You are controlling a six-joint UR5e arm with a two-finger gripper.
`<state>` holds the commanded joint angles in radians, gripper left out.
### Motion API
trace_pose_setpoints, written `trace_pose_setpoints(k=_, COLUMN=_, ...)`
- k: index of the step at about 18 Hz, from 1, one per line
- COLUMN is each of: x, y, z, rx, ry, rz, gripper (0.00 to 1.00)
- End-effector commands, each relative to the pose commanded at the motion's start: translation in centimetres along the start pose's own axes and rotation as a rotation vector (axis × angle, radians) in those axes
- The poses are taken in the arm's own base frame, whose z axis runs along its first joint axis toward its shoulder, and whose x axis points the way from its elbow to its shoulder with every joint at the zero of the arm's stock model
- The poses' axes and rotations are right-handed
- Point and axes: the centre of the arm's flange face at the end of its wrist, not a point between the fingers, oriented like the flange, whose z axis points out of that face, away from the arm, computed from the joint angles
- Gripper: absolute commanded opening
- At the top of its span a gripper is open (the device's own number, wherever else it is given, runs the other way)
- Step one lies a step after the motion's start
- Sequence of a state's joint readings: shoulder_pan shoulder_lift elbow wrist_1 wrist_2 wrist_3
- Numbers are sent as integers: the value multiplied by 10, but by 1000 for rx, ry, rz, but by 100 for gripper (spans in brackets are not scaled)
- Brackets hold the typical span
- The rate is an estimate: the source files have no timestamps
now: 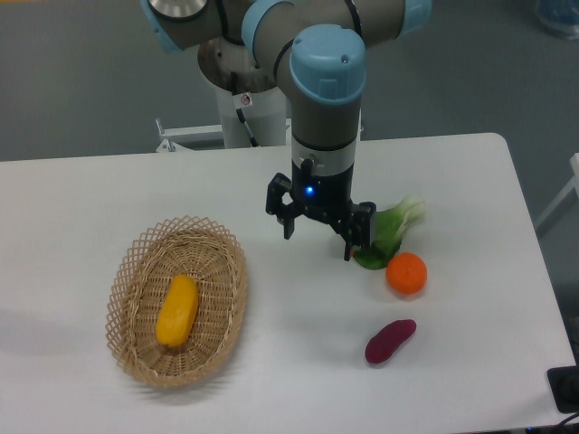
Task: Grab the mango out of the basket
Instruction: 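Move the open gripper over the basket and lower toward the yellow mango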
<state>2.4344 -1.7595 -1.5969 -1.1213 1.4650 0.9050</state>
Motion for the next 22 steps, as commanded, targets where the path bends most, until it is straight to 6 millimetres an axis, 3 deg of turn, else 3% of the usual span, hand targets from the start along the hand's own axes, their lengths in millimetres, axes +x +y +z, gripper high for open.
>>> trace_pose_setpoints(k=9, x=11, y=8, z=14, rx=12, ry=31, rz=-3, gripper=100)
trace_pose_setpoints(k=14, x=28, y=15, z=24, rx=14, ry=58, rz=-5, gripper=100)
trace_pose_setpoints(k=18, x=60, y=-8, z=34, rx=15, ry=95, rz=-78, gripper=100)
trace_pose_setpoints(k=22, x=96, y=-26, z=75, rx=-1, ry=124, rz=-149, gripper=100)
